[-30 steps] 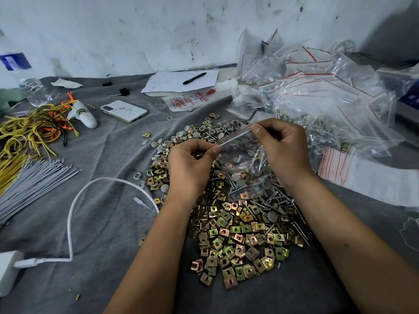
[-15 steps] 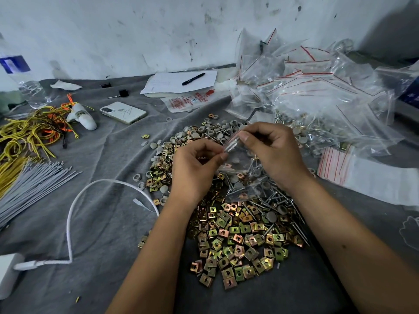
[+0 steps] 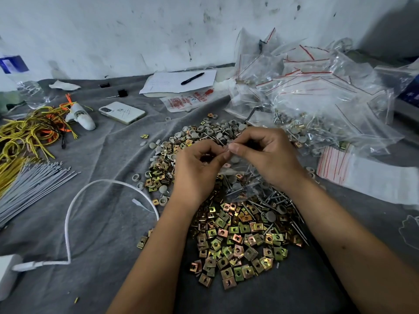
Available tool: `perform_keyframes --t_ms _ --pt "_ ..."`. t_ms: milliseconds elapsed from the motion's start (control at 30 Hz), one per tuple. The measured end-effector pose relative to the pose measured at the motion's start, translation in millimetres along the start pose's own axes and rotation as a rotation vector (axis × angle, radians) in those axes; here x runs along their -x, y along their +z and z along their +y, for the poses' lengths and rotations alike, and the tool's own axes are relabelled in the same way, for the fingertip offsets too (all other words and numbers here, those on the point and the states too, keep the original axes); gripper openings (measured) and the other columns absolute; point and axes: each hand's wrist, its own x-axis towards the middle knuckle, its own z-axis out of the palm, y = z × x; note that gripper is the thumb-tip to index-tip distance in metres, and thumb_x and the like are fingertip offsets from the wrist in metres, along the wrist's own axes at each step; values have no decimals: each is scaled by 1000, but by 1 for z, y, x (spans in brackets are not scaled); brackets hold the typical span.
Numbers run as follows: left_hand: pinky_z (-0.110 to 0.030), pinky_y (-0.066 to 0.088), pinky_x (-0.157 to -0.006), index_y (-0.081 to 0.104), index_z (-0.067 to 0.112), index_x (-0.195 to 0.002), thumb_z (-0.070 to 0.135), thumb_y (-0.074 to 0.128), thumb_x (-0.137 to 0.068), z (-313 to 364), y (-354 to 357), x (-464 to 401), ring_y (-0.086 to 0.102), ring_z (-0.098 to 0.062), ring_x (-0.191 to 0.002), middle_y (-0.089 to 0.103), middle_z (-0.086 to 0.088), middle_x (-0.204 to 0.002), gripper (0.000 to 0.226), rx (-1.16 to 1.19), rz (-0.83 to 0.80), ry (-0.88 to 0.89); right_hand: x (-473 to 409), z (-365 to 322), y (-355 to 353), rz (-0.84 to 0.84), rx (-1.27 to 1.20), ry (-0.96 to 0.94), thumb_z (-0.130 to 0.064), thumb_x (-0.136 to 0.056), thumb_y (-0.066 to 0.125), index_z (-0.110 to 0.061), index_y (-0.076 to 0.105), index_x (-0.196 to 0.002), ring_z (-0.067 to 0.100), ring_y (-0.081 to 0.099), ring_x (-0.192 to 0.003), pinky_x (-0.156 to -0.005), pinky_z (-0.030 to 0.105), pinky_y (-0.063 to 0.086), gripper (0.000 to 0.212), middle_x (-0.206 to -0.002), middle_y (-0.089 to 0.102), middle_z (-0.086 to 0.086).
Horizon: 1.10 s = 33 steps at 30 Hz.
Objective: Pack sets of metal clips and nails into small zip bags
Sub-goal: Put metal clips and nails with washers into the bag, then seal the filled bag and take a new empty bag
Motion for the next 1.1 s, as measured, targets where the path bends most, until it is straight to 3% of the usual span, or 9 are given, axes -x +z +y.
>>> perform_keyframes --t_ms 167,300,400,533,667,833,967,1067,1100 --pt "-34 56 -67 73 5 -82 8 76 -91 0 0 0 67 -15 -70 72 0 -76 10 21 -1 -12 0 2 1 14 45 -9 -12 -92 76 -10 79 -95 21 74 -81 -73 44 62 5 -87 77 0" --pt "-23 52 -65 72 8 -90 8 75 -93 6 2 4 66 -10 -72 71 6 -80 4 -12 -18 8 0 1 -2 -1 36 -9 -12 -91 75 -13 79 -92 16 73 -76 -67 28 59 4 -84 76 -2" --pt "-19 53 -68 71 12 -88 7 75 -92 9 -2 4 69 -8 -75 72 8 -81 8 -41 -11 37 0 -2 -4 -34 106 -10 -18 -90 77 -17 80 -90 13 71 -74 -66 28 57 3 -80 75 -7" --pt "-33 55 -65 70 13 -84 5 75 -92 12 0 7 66 -13 -70 70 5 -75 12 -147 -4 15 3 -6 1 4 276 -46 -22 -90 76 -14 77 -82 10 64 -68 -62 35 54 10 -73 70 -7" --pt "-34 53 -68 71 17 -87 3 71 -92 25 3 2 66 -10 -73 70 8 -77 15 -274 -37 27 1 -14 1 17 341 -127 -6 -90 74 -4 72 -81 13 56 -68 -63 22 44 10 -75 64 0" --pt "-38 55 -78 69 18 -97 14 70 -95 66 29 -26 64 -15 -85 68 7 -90 4 -404 109 157 -14 -29 -29 198 263 -80 -15 -96 69 -9 70 -86 5 56 -60 -58 17 42 12 -68 61 -8" --pt "-36 35 -92 57 6 -126 26 65 -94 96 69 -43 47 -28 -115 59 -10 -123 38 -515 281 254 -49 -23 -93 468 106 82 -15 -101 61 -10 63 -83 12 56 -45 -48 24 45 19 -59 63 1" --pt "-39 33 -98 59 8 -128 28 63 -97 111 109 -47 44 -32 -122 56 -13 -129 37 -523 176 236 -62 -4 -160 586 17 337 -14 -102 59 -11 61 -103 21 59 -51 -49 29 47 4 -74 70 11" --pt "-39 35 -98 61 10 -125 27 63 -97 112 122 -48 46 -31 -122 57 -13 -129 32 -523 105 224 -58 3 -178 593 84 449 -18 -101 62 -12 59 -112 22 64 -60 -55 33 51 13 -84 72 12"
